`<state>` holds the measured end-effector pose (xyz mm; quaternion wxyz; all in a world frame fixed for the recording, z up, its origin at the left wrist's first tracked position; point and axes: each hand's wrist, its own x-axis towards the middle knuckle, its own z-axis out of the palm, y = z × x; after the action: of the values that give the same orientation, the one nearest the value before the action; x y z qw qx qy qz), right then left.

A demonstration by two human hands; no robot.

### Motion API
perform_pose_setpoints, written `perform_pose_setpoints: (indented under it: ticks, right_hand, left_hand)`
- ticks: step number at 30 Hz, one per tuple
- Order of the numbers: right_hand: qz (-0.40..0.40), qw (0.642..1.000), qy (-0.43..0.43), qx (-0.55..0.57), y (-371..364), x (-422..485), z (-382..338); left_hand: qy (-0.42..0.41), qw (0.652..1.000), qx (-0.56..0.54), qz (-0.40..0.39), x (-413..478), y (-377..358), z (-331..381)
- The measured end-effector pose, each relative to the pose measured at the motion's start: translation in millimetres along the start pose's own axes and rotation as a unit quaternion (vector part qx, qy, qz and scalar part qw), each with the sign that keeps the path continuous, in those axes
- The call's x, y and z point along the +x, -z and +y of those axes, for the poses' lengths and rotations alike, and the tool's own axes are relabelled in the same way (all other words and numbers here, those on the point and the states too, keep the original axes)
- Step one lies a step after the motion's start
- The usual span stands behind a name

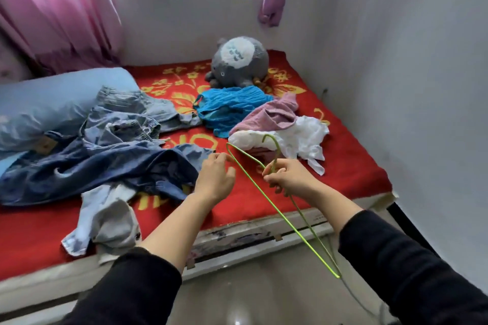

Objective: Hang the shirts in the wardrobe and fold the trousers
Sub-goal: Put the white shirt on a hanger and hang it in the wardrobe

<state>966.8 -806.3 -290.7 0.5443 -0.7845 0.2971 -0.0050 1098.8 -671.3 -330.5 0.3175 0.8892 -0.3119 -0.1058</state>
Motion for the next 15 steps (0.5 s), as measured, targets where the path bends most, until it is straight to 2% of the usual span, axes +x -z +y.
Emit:
perform_pose_setpoints:
  ticks: [9,15]
  right_hand:
    - [0.092,0.993,-0.068,0.042,107,115,54]
    - [0.098,0.990,-0.099,0.030,183,232,97]
  left_hand:
    - [-0.002,0.997,-0.002,-0.076,139,-99,46]
    - [0.050,0.995,-0.009,-0.086,243,-176,64]
